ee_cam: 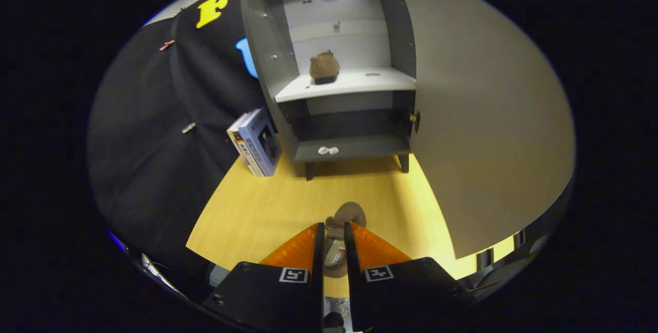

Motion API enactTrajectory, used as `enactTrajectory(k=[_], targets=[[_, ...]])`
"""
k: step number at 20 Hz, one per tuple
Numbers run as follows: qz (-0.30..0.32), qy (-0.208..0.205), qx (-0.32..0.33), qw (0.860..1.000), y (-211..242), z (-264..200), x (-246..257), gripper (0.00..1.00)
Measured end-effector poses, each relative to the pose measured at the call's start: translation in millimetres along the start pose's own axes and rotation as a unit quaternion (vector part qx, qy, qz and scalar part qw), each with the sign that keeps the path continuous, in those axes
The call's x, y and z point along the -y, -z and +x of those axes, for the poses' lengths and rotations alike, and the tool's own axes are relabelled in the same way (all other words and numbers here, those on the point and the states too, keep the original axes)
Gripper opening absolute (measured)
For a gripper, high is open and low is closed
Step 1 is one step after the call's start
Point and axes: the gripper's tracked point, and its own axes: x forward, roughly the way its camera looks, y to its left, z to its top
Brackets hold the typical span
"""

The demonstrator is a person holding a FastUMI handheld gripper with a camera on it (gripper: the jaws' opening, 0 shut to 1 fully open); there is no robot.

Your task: Open the shoe cabinet door, grab the shoes and put them into the shoe cabinet, then close the shoe cabinet door.

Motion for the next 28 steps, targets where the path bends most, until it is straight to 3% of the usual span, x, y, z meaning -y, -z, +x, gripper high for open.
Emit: enactTrajectory(k=[6, 16, 22, 28], targets=[[0.015, 0.042, -0.063, 0.997, 62.1, 59.7, -5.6, 0.25], [0.021, 0.036, -0.134, 0.990, 138.1, 148.6, -13.2, 0.25], [0.017, 0.045, -0.139, 0.989, 145.5, 181.8, -4.0, 0.26], [0.022, 0.043, -0.104, 0.993, 135.4, 202.3, -2.5, 0.25]])
